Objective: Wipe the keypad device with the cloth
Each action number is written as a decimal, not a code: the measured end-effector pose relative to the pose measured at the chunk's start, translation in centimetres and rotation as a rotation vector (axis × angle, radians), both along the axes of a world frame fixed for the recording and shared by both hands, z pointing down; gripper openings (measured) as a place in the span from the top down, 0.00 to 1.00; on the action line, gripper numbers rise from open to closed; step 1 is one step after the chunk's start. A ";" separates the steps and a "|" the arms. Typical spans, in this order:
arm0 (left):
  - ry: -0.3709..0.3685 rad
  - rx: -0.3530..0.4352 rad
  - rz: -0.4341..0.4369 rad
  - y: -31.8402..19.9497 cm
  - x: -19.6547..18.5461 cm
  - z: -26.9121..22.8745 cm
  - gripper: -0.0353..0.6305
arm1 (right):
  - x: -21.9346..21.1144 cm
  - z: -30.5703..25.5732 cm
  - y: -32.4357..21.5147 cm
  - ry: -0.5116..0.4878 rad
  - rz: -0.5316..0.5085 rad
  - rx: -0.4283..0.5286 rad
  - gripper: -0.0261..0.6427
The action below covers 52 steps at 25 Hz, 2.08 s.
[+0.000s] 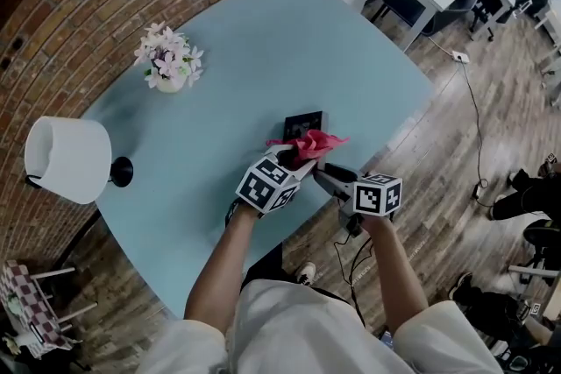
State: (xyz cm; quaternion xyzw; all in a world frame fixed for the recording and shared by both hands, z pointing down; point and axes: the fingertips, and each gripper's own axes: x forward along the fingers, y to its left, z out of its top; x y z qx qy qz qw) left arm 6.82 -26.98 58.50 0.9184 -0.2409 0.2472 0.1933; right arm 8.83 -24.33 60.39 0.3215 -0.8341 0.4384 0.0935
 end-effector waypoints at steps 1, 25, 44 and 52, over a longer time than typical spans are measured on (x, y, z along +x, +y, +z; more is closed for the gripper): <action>0.000 -0.001 0.001 0.1 0.0 0.0 0.75 | 0.0 -0.1 0.2 0.001 -0.003 0.002 0.71; 0.001 0.045 -0.054 5.2 -2.3 -1.1 0.74 | 0.3 -1.7 3.3 0.099 0.024 0.063 0.71; 0.077 0.284 -0.358 9.4 -8.2 -10.7 0.74 | 7.0 -11.8 6.9 0.328 0.220 0.326 0.73; 0.069 0.389 -0.384 12.4 -8.5 -16.2 0.74 | 9.1 -17.9 9.1 0.430 0.274 0.481 0.88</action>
